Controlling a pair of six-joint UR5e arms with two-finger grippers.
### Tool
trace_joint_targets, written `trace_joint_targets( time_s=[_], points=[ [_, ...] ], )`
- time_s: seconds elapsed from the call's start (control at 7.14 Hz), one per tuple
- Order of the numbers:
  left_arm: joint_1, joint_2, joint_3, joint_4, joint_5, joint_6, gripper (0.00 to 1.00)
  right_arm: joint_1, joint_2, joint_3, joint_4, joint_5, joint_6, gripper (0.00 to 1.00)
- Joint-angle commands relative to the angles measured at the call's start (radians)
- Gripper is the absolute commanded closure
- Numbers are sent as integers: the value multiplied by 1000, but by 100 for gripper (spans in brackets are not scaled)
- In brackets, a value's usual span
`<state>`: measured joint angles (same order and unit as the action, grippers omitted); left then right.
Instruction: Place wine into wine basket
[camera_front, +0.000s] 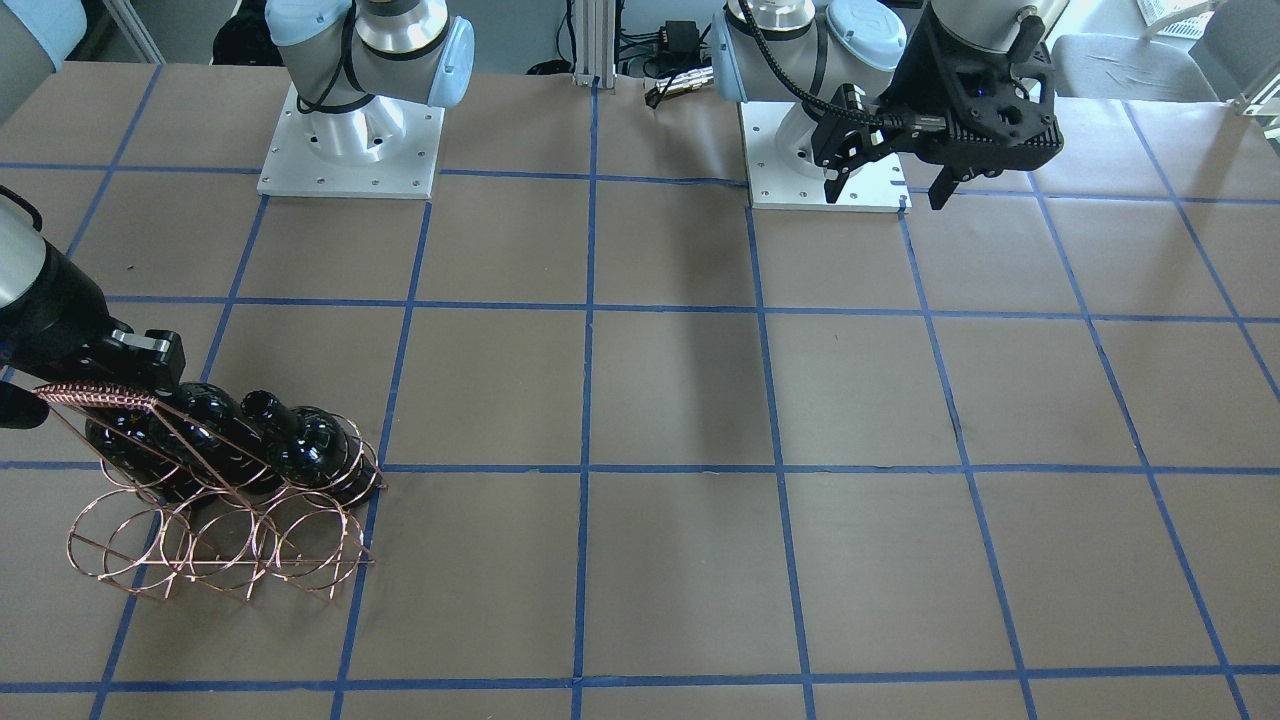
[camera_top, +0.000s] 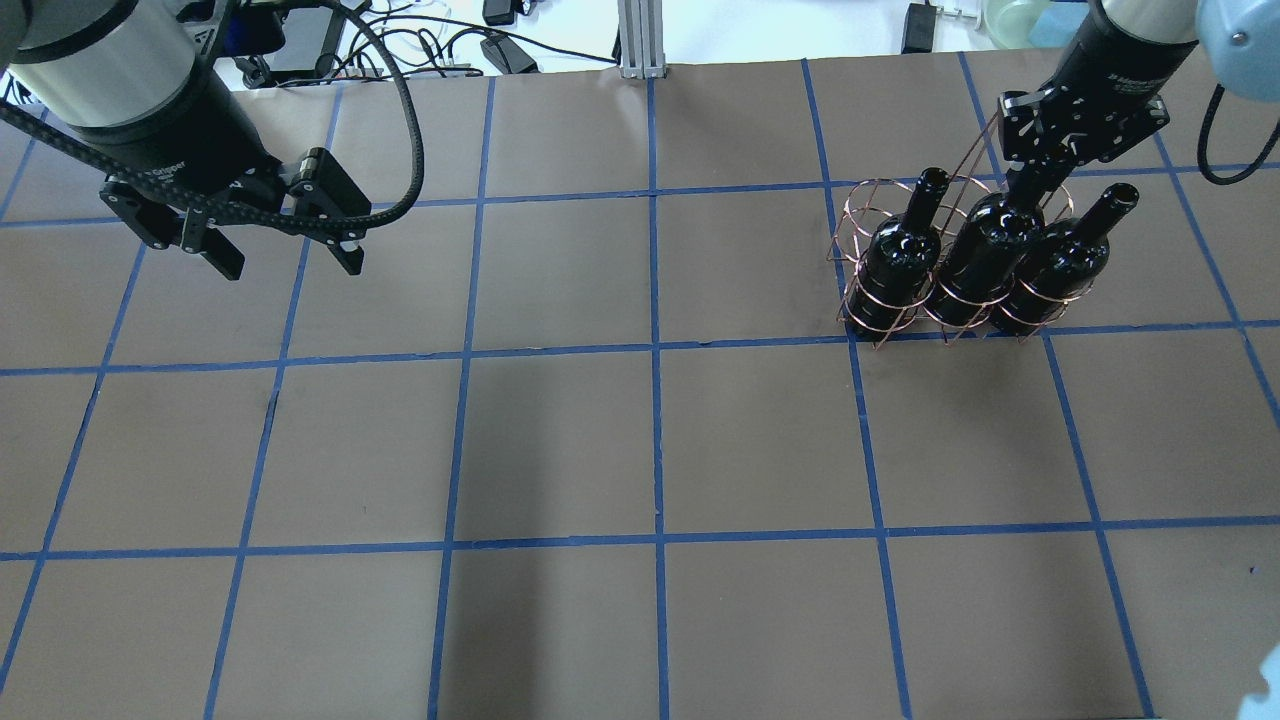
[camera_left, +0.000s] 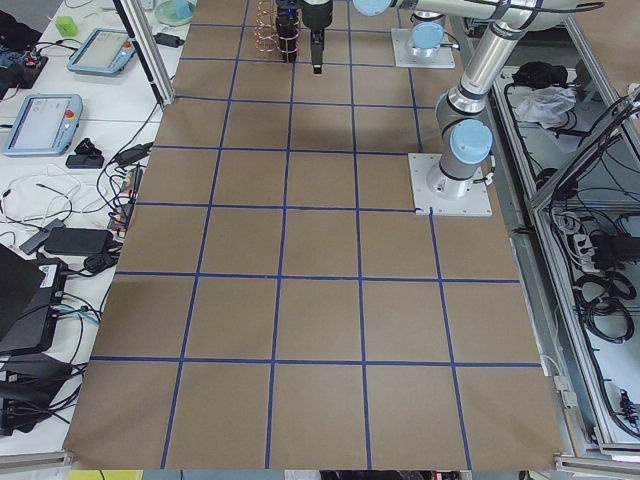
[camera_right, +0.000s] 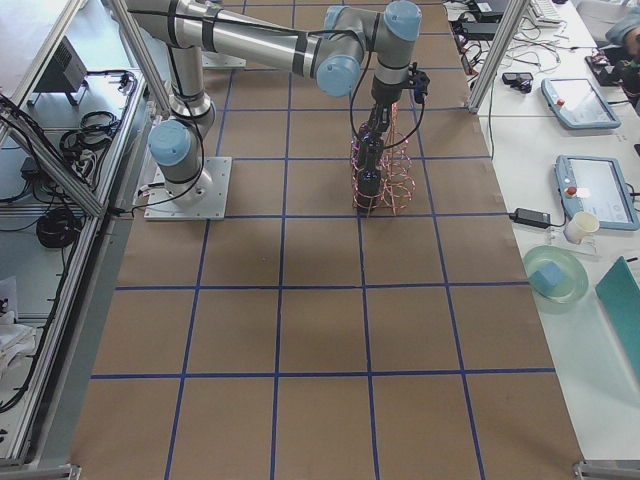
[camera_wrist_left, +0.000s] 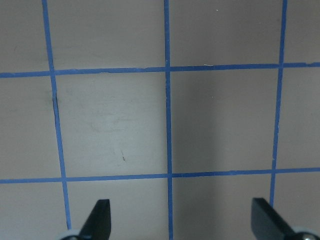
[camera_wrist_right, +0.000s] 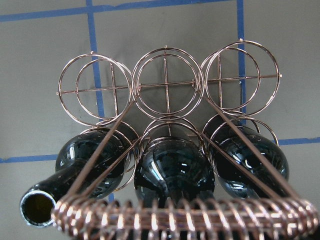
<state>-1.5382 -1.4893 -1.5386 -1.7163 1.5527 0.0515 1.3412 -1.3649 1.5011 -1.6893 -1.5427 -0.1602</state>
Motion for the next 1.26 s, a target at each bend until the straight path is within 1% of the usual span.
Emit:
trace_joint_targets(
  time_s=[0.0, 0.28, 0.42, 0.56, 0.7, 0.84, 0.98, 1.12],
  points=[
    [0, -2, 0, 3, -2, 24, 0, 1, 6, 7, -1, 1, 4, 100],
    [3, 0, 0, 1, -5, 24, 0, 1, 7, 7, -1, 6, 8, 100],
    [4, -2, 0, 3, -6, 24, 0, 1, 9, 7, 0, 7, 8, 97],
    [12, -2, 0, 3, -6, 24, 0, -1, 15, 7, 2, 7, 8, 86],
    [10, -2, 0, 3, -9, 24, 0, 1, 18, 7, 0, 0, 11, 68],
    [13, -2, 0, 1, -5, 24, 0, 1, 18, 7, 0, -1, 10, 18],
    [12, -2, 0, 0, -2, 24, 0, -1, 15, 5, -4, -2, 14, 0],
    [12, -2, 0, 0, -3, 24, 0, 1, 7, -7, 0, -2, 13, 0]
  ],
)
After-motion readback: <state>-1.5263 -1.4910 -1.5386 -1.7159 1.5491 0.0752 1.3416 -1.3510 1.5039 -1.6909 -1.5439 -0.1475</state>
